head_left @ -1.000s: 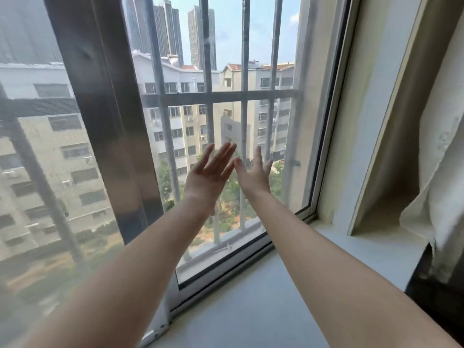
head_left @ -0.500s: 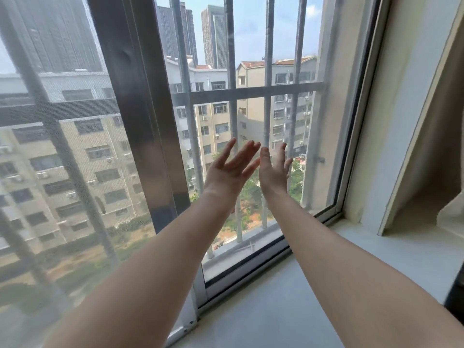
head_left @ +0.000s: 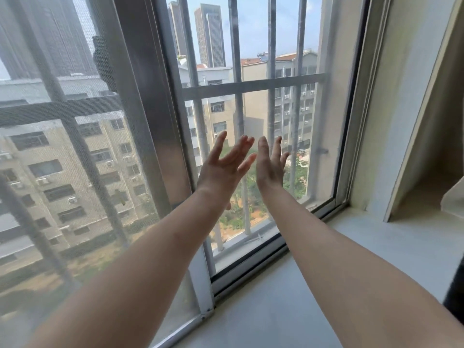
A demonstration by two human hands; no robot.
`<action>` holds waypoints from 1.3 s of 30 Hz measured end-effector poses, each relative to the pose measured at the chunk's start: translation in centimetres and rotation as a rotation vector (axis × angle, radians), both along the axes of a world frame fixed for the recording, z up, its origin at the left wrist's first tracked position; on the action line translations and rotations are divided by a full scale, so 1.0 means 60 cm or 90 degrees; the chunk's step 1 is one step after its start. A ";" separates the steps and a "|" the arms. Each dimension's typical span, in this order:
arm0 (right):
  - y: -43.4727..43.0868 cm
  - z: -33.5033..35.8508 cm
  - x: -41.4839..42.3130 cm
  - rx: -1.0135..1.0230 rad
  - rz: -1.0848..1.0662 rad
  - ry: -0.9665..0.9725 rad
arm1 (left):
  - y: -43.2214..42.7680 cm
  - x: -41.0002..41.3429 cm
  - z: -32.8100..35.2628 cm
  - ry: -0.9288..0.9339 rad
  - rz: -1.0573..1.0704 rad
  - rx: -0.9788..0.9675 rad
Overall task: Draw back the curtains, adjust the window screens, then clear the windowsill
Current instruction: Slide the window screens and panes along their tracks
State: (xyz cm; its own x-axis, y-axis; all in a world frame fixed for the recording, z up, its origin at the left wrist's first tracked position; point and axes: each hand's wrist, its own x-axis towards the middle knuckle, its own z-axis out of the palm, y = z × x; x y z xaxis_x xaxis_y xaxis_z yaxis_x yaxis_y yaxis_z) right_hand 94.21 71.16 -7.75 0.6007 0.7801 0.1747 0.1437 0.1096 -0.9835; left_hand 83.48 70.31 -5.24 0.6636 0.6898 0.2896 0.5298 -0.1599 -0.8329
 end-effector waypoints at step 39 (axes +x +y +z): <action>-0.002 0.028 0.037 -0.028 0.069 0.030 | -0.015 0.008 0.016 0.113 -0.051 0.035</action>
